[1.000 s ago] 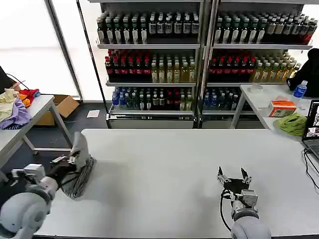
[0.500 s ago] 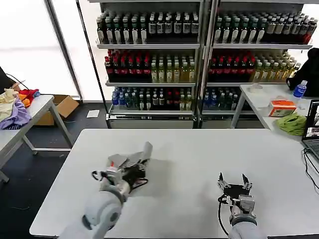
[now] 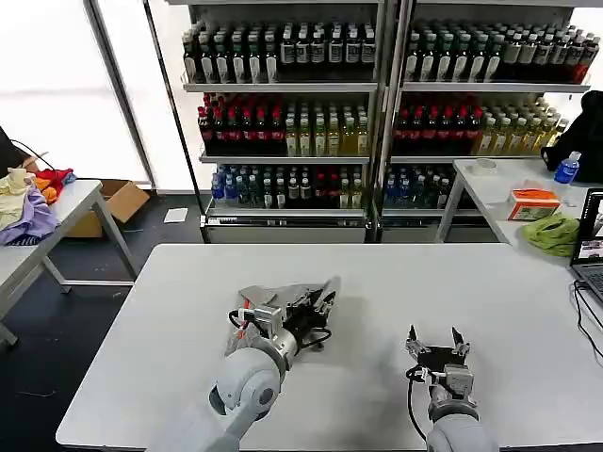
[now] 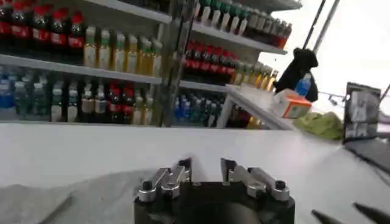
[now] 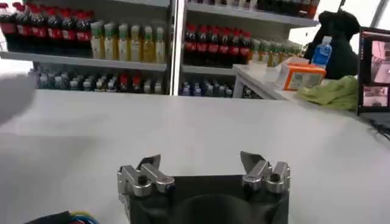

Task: Fold and organize the clothes.

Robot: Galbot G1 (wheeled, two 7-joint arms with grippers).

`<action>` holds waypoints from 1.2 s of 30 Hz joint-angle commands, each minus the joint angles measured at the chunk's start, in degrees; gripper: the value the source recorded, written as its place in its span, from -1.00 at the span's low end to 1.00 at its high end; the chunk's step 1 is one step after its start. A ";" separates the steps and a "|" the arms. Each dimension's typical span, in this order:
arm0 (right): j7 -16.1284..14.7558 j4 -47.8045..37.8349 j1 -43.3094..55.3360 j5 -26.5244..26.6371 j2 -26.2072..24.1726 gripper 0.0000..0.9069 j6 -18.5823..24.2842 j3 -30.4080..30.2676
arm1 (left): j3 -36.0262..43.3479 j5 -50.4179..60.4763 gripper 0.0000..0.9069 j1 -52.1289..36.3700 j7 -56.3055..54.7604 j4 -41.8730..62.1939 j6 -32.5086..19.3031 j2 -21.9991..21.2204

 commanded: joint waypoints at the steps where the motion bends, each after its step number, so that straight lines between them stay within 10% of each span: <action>1: 0.46 -2.49 5.23 9.20 0.26 1.00 -0.24 -3.69 | -4.92 -6.56 1.00 -1.08 -1.77 -5.20 -0.93 0.12; 8: 4.61 -0.71 9.52 25.10 -0.37 1.00 -5.08 -9.52 | -13.71 2.09 1.00 6.28 -0.99 -9.61 3.87 11.00; 28: 10.28 -5.22 19.32 35.71 -5.48 1.00 -8.95 -21.40 | -26.90 9.09 1.00 22.30 1.00 -13.02 3.90 18.24; 36: 10.81 -6.32 20.25 35.70 -5.52 -0.11 -8.99 -23.96 | -28.12 7.37 1.00 22.84 0.59 -12.79 3.86 18.09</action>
